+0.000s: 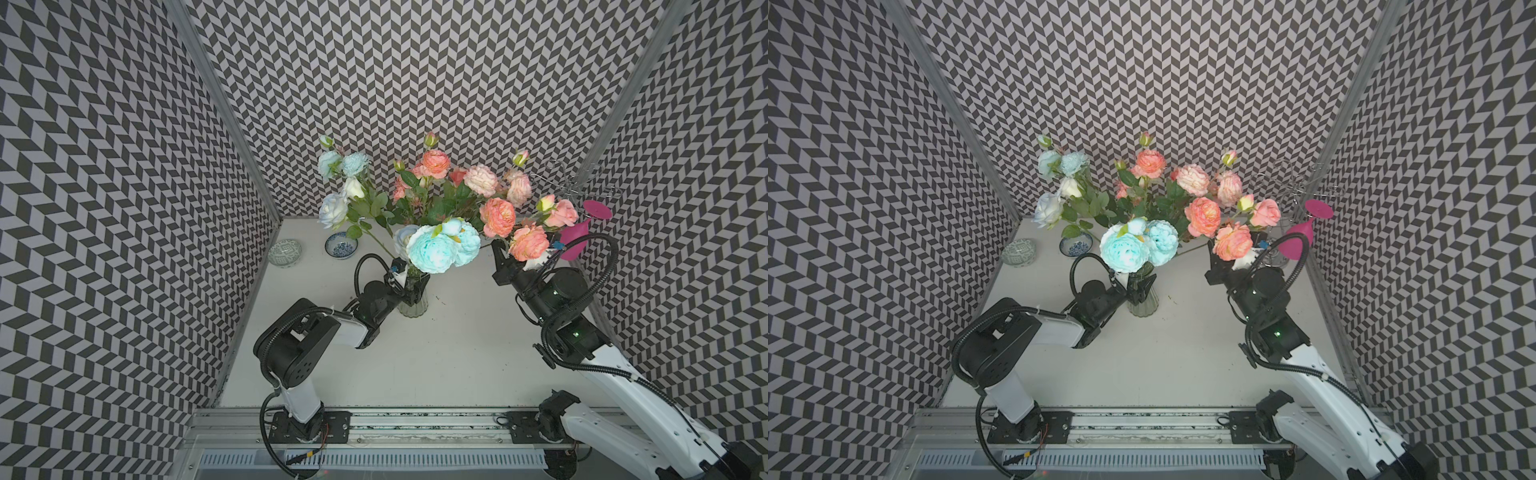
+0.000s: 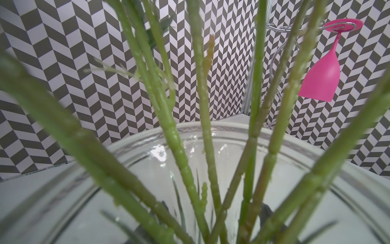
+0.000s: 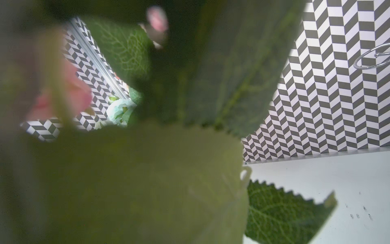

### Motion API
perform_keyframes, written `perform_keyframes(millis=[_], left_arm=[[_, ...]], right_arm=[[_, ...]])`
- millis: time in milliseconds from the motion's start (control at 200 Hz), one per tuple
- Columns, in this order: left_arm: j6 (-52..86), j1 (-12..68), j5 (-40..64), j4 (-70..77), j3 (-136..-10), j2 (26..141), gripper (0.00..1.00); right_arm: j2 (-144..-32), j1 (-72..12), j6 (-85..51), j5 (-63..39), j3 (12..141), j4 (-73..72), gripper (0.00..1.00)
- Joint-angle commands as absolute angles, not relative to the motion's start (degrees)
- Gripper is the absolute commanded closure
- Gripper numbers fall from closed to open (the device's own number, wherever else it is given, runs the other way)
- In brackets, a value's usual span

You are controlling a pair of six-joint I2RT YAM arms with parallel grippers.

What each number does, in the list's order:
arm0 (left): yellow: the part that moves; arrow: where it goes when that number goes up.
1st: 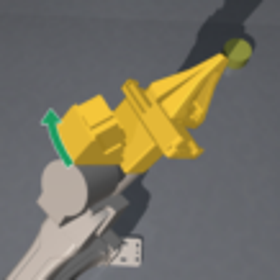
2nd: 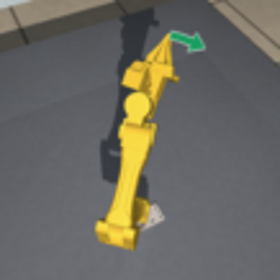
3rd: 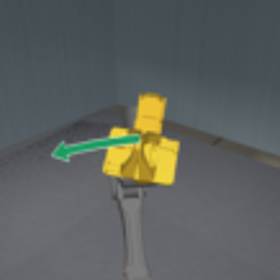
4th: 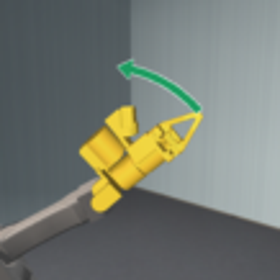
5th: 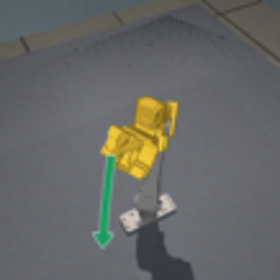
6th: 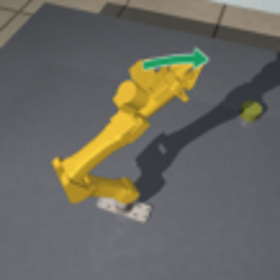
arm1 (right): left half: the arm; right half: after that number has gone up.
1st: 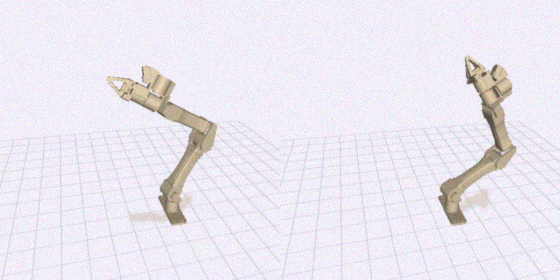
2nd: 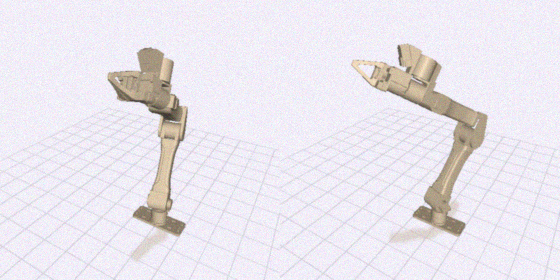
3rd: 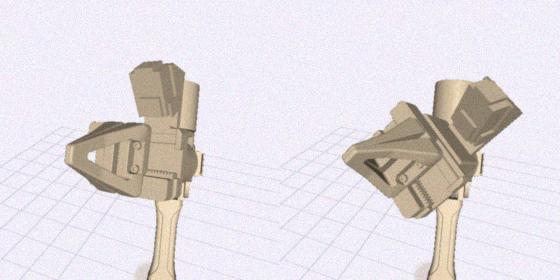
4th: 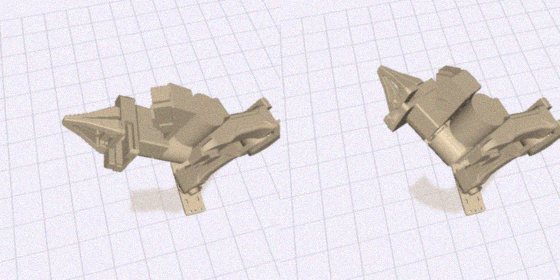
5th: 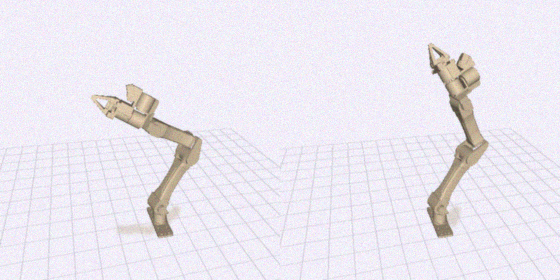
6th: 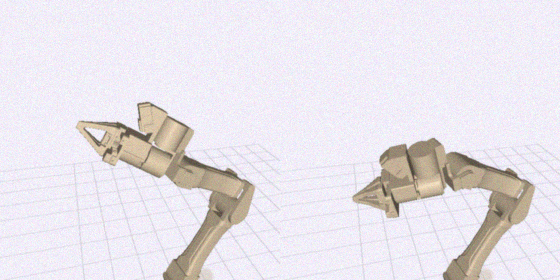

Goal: Pick out pink flowers from the vase
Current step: Pick up the flower from the vase.

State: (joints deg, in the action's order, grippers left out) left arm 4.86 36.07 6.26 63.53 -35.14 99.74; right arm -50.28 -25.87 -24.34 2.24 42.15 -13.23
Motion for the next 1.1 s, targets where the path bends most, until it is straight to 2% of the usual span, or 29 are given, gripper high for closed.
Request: perform_keyframes(millis=[0,185,496,906,1097], left_arm=[[9.4,35.7,7.4,60.2,-33.1,100.2,1.0],[9.0,35.6,6.5,59.9,-33.0,100.5,1.0],[8.7,35.4,4.6,59.3,-33.1,100.8,1.0],[8.4,35.5,4.5,58.9,-33.2,101.7,1.0],[8.4,35.4,4.6,58.7,-33.2,101.5,1.0]], right_arm=[[-50.0,-23.9,-26.2,0.4,41.2,-17.6,1.0],[-48.7,-20.8,-26.2,-1.3,41.4,-17.1,1.0],[-43.6,-14.9,-23.9,2.1,42.8,-11.4,1.0],[-40.9,-12.2,-21.6,8.2,51.2,-3.4,1.0],[-45.2,-11.7,-22.3,8.3,58.7,6.5,1.0]])
